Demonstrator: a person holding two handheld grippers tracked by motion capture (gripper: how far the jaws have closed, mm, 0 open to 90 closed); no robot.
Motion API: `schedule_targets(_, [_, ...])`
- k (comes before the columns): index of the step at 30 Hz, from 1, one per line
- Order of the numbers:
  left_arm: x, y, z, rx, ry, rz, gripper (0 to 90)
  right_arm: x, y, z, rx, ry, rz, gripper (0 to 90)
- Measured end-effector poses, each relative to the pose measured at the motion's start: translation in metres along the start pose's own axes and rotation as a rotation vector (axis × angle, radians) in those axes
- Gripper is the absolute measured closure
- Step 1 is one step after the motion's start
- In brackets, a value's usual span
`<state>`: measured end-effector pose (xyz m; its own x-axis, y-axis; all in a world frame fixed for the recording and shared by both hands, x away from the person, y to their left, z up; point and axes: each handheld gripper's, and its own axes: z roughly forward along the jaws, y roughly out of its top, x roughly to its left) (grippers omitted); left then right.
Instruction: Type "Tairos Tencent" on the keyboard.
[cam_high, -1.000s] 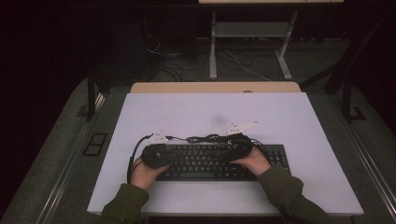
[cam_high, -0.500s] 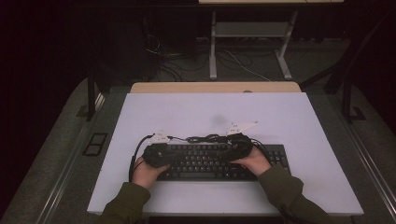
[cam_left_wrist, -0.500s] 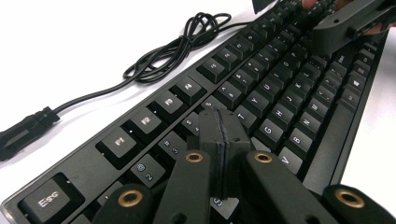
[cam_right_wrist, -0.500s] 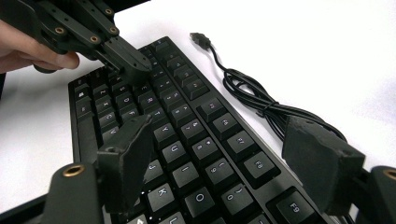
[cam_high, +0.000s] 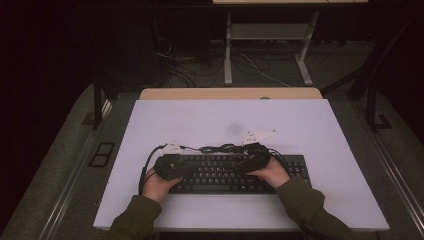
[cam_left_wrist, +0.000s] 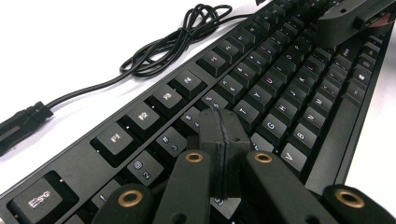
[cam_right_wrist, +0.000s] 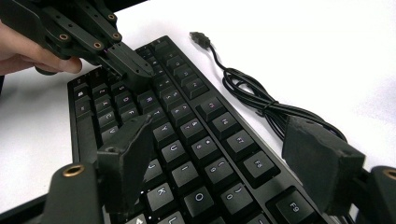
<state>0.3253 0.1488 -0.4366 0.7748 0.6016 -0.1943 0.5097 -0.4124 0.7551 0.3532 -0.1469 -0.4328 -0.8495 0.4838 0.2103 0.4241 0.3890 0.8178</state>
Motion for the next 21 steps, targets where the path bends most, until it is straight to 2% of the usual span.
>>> schedule_targets(12, [0.0004,-0.0006,0.0016,0.007,-0.003,0.004,88.9,0.0003,0.0001,-0.0001,0.0,0.0,0.0,24.4])
schedule_targets(21, [-0.0011,0.0011,-0.0029,-0.016,-0.008,-0.001,88.7,0.0005,0.0006,-0.0008,-0.003,0.002,0.003,24.4])
